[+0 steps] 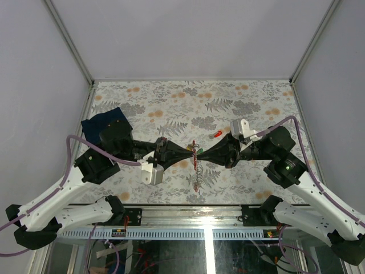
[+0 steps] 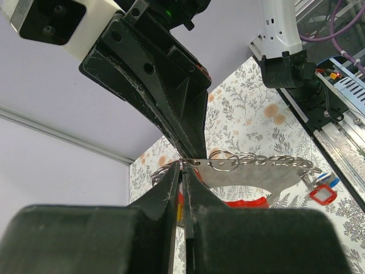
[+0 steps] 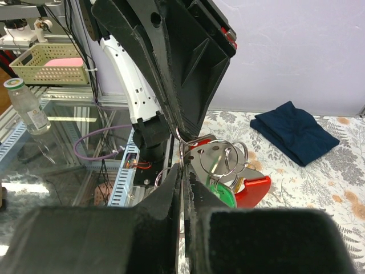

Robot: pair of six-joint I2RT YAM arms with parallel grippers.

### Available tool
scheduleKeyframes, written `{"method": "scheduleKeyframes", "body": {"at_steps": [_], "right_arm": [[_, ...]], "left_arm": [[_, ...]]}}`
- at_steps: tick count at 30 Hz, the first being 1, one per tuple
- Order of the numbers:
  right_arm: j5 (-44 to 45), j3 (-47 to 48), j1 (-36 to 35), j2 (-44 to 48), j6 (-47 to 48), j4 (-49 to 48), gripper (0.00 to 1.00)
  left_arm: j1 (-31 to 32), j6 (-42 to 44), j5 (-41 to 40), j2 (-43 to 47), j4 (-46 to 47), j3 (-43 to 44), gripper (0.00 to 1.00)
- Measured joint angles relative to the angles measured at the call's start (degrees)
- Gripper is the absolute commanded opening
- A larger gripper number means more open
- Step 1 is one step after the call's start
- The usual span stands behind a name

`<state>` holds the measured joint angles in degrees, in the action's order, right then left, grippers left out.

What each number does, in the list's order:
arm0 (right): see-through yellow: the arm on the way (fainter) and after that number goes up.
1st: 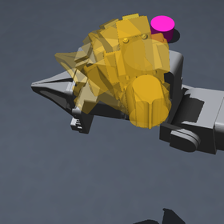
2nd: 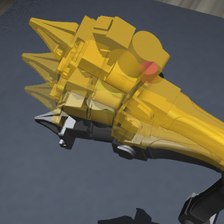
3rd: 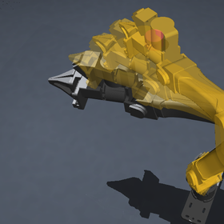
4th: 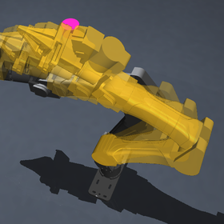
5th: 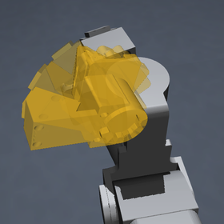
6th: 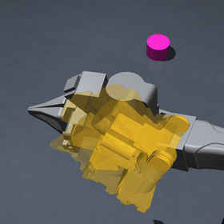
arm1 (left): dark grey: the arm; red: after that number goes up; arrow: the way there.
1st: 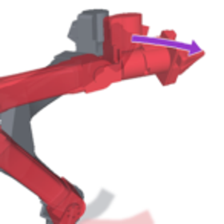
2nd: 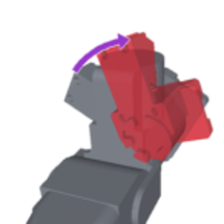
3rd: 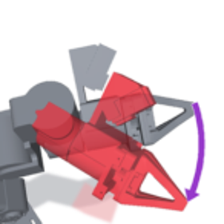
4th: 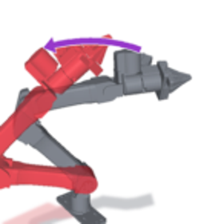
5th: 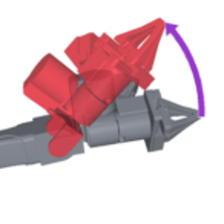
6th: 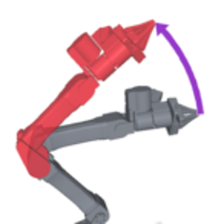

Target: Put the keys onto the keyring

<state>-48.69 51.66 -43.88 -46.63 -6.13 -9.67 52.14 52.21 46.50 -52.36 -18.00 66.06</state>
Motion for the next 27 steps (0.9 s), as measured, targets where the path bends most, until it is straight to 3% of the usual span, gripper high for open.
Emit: {"method": "scheduleKeyframes", "body": {"at_steps": [27], "right_arm": [[4.44,-4.81,-0.07,0.52,-13.9,-10.1,0.0]], "left_arm": [[0.0,0.87,-0.92,0.04,-0.02,0.17,0.0]]}}
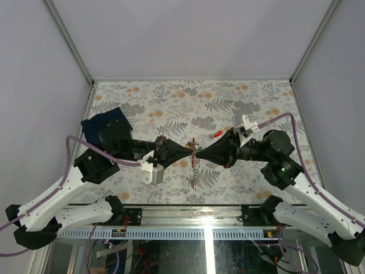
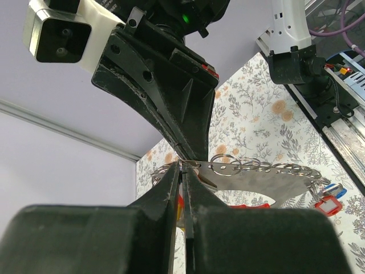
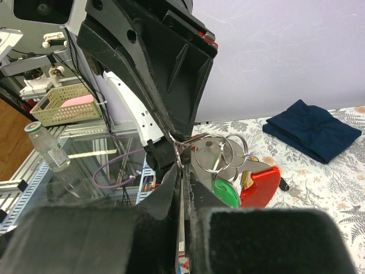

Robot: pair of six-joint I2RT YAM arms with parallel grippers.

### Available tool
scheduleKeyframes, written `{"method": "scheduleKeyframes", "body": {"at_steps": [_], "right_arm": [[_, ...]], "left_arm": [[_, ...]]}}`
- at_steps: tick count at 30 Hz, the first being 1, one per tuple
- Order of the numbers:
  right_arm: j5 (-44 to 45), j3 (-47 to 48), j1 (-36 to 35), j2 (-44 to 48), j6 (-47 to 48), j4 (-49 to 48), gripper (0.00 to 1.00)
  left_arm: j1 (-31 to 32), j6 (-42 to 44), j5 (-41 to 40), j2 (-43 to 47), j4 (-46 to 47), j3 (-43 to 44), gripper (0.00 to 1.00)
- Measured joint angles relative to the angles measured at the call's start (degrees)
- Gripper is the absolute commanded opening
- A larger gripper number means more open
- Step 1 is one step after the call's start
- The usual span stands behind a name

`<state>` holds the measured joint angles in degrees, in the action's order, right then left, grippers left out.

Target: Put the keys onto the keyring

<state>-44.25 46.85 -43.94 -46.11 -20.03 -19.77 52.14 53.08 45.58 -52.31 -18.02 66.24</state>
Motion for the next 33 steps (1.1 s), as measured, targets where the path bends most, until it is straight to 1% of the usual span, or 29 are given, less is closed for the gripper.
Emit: {"method": "scheduleKeyframes", "body": {"at_steps": [13,26,33], "right_arm": [[2.34,-1.42,-0.24,0.52,-4.94,-6.69,0.0],[5.84,-3.98,-0.61,2.27,-6.16,-8.87,0.0],[9.29,-7.02,-0.79,2.86,-9.38,-14.32,0.0]], "left_arm": [[0.0,0.66,-0.7,-0.42,-0.07,0.37,0.0],[0.0,0.81,-1.09,-0.72,0.02,0.37,0.0],[0.0,0.79,-1.68,-0.79,0.46,0.37,0.0]]}}
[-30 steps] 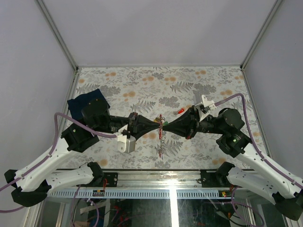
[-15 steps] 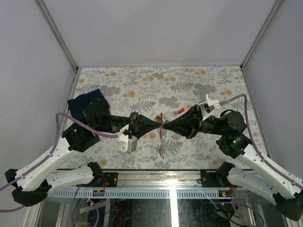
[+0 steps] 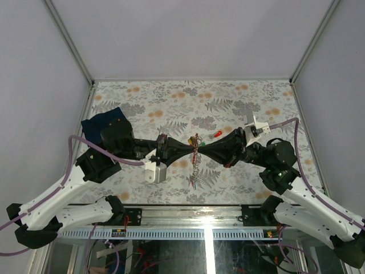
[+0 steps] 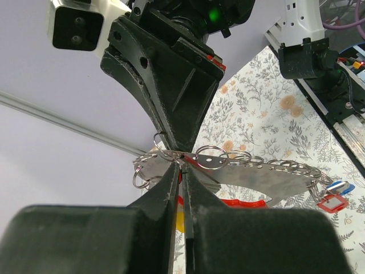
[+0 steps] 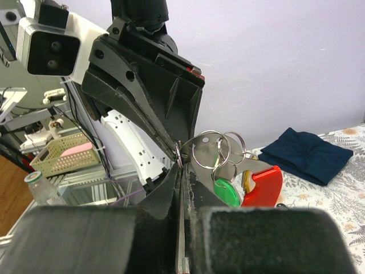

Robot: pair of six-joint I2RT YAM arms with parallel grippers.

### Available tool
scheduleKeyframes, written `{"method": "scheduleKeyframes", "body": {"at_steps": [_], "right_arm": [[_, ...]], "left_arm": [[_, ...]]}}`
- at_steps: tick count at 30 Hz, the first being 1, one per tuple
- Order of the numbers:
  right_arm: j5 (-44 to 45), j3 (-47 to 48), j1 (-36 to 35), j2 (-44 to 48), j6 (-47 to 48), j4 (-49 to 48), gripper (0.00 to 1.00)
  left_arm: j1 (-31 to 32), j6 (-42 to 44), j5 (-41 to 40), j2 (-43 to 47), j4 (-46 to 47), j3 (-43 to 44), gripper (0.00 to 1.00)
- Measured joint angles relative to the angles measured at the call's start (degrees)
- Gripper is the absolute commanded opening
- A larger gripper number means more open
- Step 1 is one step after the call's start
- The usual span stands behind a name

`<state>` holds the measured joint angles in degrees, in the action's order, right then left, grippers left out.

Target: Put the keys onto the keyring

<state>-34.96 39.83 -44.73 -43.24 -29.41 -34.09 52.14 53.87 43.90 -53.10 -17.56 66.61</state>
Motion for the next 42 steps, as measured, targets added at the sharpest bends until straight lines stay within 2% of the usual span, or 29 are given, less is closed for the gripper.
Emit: {"method": "scheduleKeyframes", "body": {"at_steps": [25,31,42], "right_arm": [[6.88,-4.13,-0.2,-2.75,-11.17,-16.9,0.0],[7.17,-4.63,-0.17,-2.82,-10.99,-19.19,0.0],[6.32,-5.53,0.26,-0.55,-0.94,-18.97,0.0]], "left_arm": [[0.0,-1.53,-1.53,-0.33,6.51,-0.96,0.01],[0.26,-3.1,-1.55,-0.17,8.66,-1.75,0.21],[1.16,-14.14,-2.38,4.42,14.38,-6.25,0.34]]}}
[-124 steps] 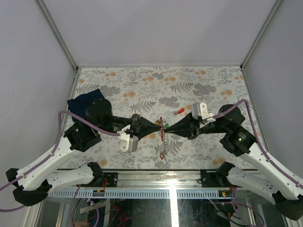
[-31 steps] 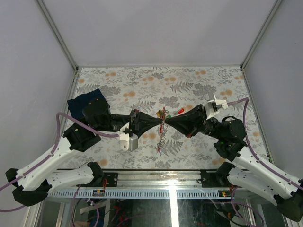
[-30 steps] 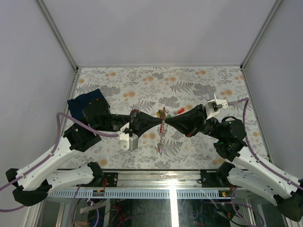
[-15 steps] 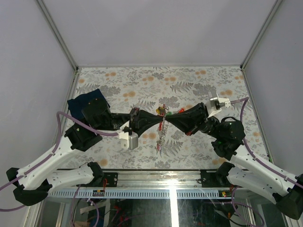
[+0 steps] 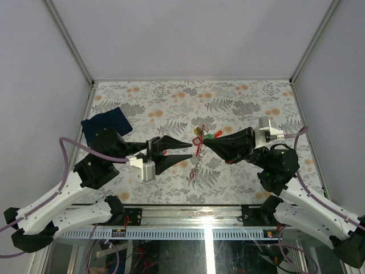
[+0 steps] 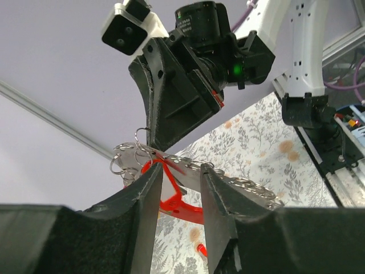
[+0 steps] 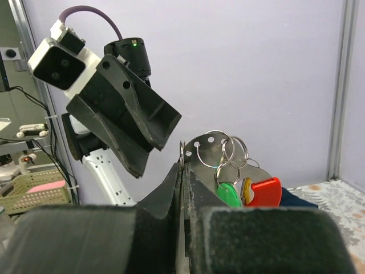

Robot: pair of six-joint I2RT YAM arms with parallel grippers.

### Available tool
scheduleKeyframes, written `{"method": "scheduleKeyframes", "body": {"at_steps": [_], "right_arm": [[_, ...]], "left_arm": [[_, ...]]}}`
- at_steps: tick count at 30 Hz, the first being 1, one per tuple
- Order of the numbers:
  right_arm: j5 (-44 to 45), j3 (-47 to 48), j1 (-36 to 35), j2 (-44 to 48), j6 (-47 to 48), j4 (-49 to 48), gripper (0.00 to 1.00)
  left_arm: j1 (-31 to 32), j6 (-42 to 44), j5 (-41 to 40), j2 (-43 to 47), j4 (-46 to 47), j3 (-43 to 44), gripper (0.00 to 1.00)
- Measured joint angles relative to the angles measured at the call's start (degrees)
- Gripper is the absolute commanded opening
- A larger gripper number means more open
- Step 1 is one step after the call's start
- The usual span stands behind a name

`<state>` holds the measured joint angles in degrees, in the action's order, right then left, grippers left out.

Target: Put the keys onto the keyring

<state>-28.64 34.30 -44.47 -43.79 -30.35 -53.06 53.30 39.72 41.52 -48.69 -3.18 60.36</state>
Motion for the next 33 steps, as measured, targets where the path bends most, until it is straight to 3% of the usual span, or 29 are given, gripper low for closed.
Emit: {"method": "scheduleKeyframes", "body": {"at_steps": [8,17,33], "right_arm": [[-2.54,0.13,0.02,0.7,6.8,1.68,0.0],[-8.39,2.99,0.02,1.36,15.67,9.25,0.0],[-14.69,6.73,0.02,4.33,24.96,16.59,0.0]], "left_arm": [[0.02,-10.43,-0.46,2.27,6.64,-1.97,0.34],[0.02,-23.71,-0.31,-2.23,14.95,-2.25,0.31],[0.02,-28.17,0.13,-2.6,17.88,-3.58,0.3]]}}
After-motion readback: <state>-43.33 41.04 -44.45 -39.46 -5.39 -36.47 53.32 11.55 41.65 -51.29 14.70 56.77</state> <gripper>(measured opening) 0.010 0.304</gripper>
